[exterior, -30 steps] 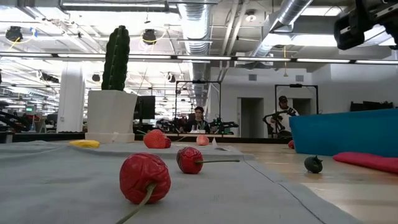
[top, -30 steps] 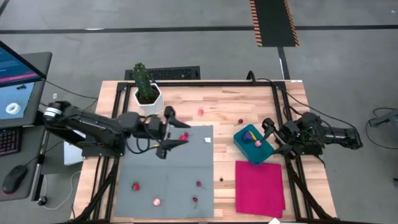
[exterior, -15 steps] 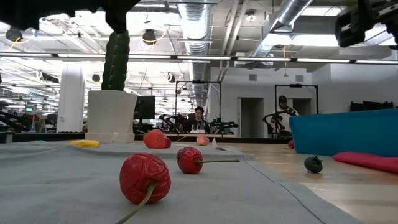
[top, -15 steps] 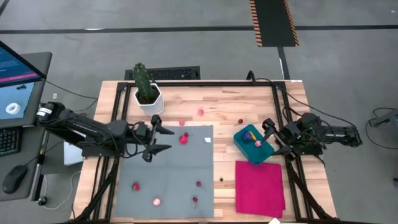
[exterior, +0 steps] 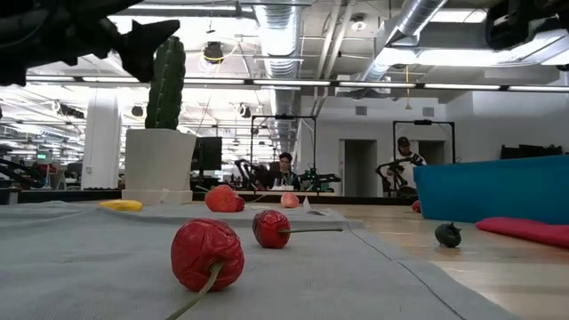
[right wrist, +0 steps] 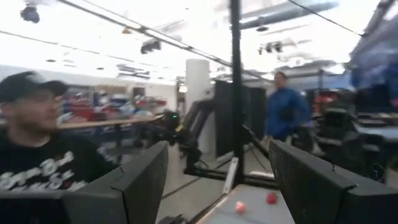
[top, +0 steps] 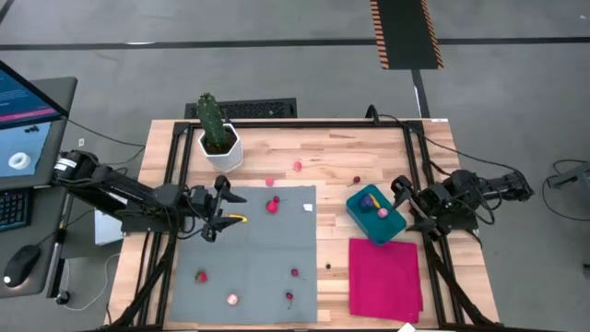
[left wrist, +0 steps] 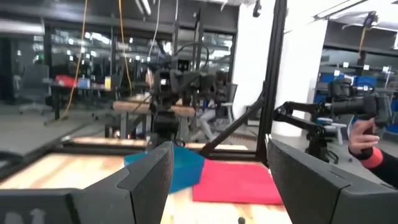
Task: Pick and placing Produce into tupperware
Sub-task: Put the blueberry into the blue bin
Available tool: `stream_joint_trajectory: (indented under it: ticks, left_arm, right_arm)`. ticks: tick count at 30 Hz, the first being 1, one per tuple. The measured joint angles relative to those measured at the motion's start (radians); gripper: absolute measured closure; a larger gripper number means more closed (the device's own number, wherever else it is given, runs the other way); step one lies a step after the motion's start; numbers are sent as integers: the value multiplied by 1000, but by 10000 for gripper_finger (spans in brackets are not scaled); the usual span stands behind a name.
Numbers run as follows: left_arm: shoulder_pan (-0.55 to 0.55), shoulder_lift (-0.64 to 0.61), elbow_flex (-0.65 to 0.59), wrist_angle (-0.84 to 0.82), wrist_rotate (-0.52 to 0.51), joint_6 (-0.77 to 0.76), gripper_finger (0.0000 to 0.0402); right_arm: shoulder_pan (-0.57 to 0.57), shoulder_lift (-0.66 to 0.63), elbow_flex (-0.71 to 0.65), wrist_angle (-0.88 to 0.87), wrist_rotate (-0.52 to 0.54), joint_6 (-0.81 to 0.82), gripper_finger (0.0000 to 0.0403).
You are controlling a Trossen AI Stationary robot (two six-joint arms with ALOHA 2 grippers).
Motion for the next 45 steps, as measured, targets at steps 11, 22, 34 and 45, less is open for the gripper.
stream_joint_trajectory:
  ticks: [11, 22, 34, 45]
  left_arm:
    - [42, -154, -44, -90, 18, 31, 152]
    - [70, -641, -38, -697, -7, -42, 152]
    - [70, -863, -37, -923, -86, -20, 152]
    - [70, -874, -38, -982, -69, -41, 152]
  right_arm:
    - [59, 149, 0, 24, 240, -41, 101]
    - [59, 317, 0, 149, 351, 18, 101]
    - [93, 653, 82, 232, 475, 170, 101]
    - [228, 1033, 419, 10, 532, 142, 101]
